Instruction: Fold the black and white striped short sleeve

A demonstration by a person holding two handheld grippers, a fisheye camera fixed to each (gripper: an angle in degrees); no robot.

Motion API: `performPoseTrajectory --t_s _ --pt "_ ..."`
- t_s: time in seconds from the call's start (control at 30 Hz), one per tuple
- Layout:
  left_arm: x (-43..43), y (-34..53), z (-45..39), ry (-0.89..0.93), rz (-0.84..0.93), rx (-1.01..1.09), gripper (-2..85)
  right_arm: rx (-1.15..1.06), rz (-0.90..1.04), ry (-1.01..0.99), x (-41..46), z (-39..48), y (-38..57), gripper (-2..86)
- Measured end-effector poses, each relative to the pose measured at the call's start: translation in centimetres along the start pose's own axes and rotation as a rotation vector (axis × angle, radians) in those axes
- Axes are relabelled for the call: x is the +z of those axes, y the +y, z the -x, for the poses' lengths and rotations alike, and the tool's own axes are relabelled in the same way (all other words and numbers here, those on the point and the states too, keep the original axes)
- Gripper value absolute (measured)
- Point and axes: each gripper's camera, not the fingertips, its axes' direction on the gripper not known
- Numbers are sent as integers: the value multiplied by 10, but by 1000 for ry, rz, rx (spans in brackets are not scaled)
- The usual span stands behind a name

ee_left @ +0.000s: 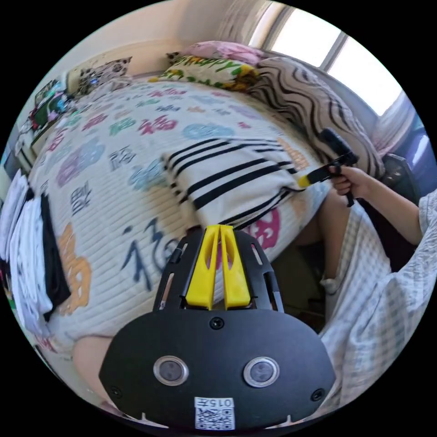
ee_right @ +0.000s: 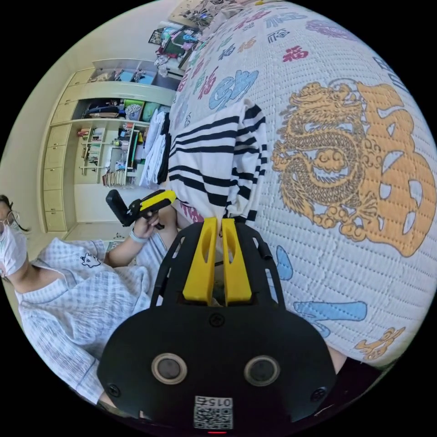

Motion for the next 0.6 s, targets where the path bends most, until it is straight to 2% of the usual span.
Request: performPoseTrajectory --t_s 0.03,0.17,0.23,0.3,0.33,0.47,0.6 --pt "3 5 15 -50 37 -58 -7 -9 12 20 0 0 -2 5" --pt "-5 1 32 37 15 -144 2 -16 32 60 -4 0 -8 4" --pt "-27 1 38 234 -111 -226 39 -15 35 48 -2 -2 -10 4" --pt "-20 -5 42 328 -71 -269 70 -24 35 57 2 -2 -11 4" --pt "-10 -8 43 307 -38 -294 77 -29 35 65 6 -2 -12 5" --pt "0 -14 55 464 -56 -364 18 -24 38 75 14 -5 -16 5" --pt "-27 -25 68 407 -23 -279 2 -54 34 89 15 -1 -16 5"
